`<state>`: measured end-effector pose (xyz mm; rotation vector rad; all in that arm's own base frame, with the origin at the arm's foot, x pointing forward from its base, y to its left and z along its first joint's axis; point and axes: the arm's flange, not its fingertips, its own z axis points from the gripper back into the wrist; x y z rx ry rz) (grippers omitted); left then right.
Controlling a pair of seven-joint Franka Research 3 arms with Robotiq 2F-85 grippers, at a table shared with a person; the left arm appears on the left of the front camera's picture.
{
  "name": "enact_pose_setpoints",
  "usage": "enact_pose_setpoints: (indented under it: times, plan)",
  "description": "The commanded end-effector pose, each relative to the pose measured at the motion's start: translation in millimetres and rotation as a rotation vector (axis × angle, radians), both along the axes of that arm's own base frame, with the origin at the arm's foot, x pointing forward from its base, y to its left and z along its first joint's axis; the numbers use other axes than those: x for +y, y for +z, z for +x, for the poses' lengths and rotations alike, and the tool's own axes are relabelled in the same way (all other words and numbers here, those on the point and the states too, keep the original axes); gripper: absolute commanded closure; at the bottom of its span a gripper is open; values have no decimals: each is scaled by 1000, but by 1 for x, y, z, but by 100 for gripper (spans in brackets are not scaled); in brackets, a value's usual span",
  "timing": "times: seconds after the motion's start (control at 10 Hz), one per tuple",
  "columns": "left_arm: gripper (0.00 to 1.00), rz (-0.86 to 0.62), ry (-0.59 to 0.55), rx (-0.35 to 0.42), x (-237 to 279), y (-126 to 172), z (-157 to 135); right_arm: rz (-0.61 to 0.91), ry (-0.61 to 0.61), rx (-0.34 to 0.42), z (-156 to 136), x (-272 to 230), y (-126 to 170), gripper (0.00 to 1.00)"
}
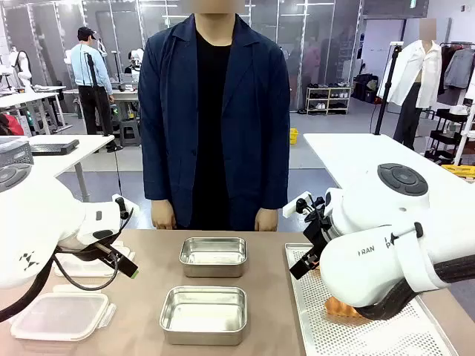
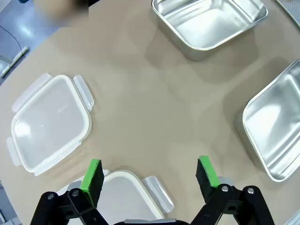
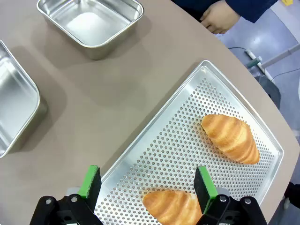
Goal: Place the bread into the airtight container.
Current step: Pick up a Butter Roll and place it into an empty Airtight Container.
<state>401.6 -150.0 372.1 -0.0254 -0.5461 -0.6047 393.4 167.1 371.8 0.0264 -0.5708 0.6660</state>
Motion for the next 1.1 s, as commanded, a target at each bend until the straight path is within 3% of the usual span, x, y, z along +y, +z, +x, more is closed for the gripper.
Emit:
enact_pose_setpoints:
  times: [0.0, 1.0]
  plan:
    - [0, 0, -1, 0, 0, 0, 0, 0, 0, 0, 0, 0, 0, 0]
    - [0, 0, -1, 0, 0, 0, 0, -3, 3, -1, 0, 0, 0, 0]
